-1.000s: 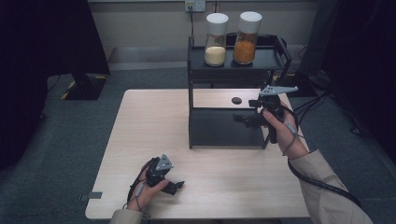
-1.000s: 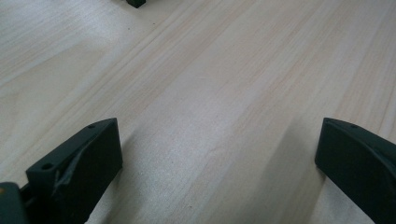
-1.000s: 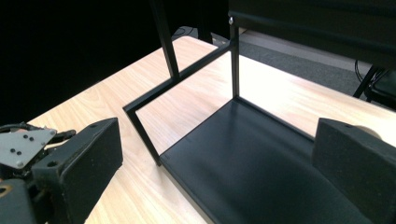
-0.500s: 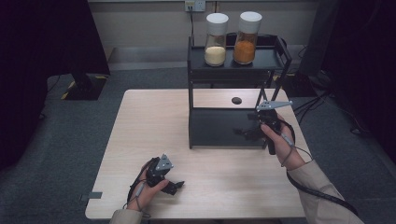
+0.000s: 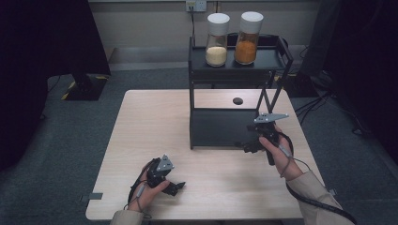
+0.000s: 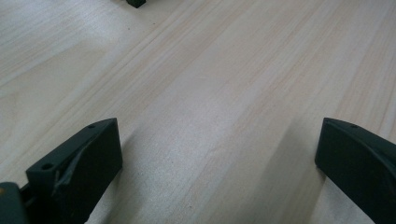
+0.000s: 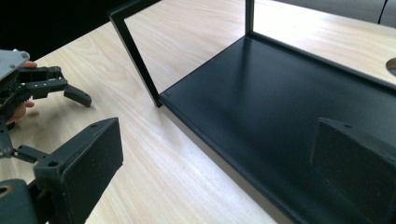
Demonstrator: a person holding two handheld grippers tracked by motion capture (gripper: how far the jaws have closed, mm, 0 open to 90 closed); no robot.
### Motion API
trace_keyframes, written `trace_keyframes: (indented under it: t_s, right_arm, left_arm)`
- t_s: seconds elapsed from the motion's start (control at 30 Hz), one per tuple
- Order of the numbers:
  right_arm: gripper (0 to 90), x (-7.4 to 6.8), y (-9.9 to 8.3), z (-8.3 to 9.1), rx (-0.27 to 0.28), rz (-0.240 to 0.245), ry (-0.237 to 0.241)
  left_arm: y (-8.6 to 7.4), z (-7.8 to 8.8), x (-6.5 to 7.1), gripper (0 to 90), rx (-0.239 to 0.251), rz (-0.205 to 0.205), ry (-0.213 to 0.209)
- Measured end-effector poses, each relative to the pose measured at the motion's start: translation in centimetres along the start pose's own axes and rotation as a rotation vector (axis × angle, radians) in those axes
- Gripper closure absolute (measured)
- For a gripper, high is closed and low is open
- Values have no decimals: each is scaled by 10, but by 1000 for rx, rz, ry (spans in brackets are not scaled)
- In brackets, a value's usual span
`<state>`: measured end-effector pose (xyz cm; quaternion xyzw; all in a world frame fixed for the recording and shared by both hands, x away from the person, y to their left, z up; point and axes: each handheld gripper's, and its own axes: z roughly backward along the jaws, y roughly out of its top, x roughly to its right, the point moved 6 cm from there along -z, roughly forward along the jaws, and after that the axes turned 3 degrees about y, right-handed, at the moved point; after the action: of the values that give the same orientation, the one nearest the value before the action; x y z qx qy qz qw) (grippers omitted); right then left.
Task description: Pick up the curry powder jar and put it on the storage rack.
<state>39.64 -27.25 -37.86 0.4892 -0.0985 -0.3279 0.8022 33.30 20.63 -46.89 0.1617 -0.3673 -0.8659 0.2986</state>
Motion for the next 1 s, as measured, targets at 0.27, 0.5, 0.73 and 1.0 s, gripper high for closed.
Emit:
trace_keyframes:
  t_s: [0.27, 0.5, 0.73, 1.0]
  right_arm:
    - [14, 0, -17, -1, -21, 7, -6]
    - [14, 1, -37, 3, -53, 15, -12]
    - [14, 3, -50, 7, -67, 18, -14]
    - [14, 8, -68, 13, -76, 3, -21]
  left_arm:
    - [0, 0, 0, 0, 0, 0, 0]
    - [0, 0, 0, 0, 0, 0, 0]
    - [0, 0, 0, 0, 0, 0, 0]
    - [0, 0, 0, 0, 0, 0, 0]
